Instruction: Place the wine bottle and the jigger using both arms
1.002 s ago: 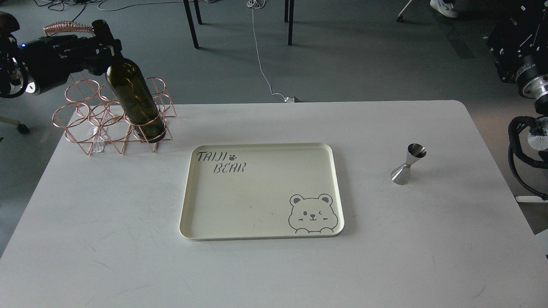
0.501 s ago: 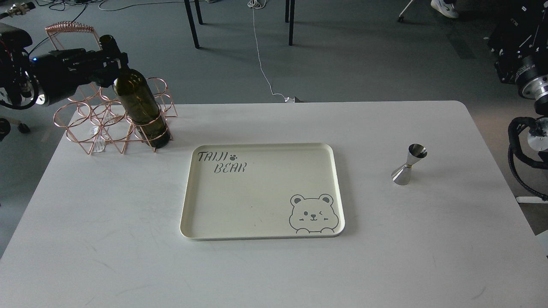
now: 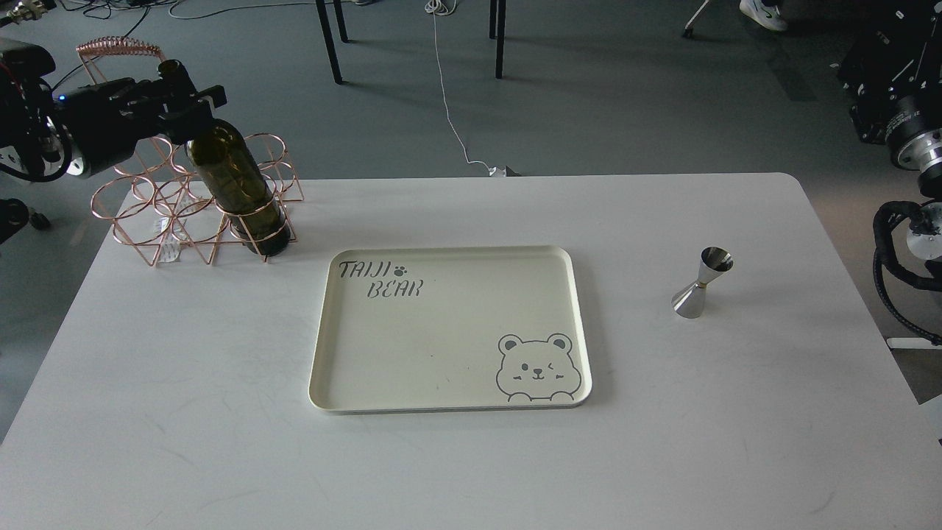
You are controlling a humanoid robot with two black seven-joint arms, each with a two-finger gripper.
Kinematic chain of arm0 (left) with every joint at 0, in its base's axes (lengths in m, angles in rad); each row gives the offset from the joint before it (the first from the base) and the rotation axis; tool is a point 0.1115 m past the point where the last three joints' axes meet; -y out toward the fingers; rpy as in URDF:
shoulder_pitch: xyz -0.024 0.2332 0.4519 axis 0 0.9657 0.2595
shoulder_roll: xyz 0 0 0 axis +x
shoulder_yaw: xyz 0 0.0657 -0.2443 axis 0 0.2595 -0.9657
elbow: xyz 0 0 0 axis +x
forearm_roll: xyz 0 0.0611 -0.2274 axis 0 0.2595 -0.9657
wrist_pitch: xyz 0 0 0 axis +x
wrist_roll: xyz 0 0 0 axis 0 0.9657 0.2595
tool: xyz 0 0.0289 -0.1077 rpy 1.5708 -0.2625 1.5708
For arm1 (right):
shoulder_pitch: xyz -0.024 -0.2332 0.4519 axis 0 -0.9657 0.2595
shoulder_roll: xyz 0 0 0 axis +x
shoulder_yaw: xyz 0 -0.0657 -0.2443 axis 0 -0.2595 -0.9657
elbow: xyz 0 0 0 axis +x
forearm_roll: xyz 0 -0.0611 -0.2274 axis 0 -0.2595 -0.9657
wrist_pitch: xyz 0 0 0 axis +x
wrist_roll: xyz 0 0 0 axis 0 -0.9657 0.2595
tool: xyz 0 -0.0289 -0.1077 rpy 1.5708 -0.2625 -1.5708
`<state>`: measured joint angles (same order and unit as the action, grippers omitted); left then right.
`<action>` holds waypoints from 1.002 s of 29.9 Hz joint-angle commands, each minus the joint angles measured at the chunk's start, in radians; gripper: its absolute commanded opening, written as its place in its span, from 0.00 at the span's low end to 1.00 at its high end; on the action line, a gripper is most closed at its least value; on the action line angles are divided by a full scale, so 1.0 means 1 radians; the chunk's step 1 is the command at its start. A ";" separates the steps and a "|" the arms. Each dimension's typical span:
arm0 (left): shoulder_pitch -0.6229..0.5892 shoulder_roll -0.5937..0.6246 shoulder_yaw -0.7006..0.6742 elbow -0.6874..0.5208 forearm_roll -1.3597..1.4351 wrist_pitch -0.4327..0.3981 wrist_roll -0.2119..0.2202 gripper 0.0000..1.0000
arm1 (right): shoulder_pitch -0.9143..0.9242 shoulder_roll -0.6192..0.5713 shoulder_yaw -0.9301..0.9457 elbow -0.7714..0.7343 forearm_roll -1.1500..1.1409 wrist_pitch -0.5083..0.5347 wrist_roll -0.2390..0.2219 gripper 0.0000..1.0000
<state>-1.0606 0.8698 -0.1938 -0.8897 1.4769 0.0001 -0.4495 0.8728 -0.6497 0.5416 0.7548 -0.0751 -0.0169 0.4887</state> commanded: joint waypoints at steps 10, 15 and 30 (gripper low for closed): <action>-0.082 0.047 -0.041 -0.003 -0.335 -0.006 -0.014 0.98 | 0.002 -0.001 0.001 -0.002 0.000 0.000 0.000 0.97; -0.119 0.083 -0.105 0.001 -0.617 -0.005 -0.012 0.98 | 0.002 -0.001 0.008 0.000 0.000 0.000 0.000 0.97; 0.027 0.034 -0.139 0.182 -1.363 -0.092 0.006 0.98 | -0.024 0.004 0.070 -0.023 0.002 -0.011 0.000 0.99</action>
<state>-1.0815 0.9343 -0.3273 -0.7403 0.2815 -0.0778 -0.4405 0.8623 -0.6497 0.6059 0.7363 -0.0751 -0.0315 0.4886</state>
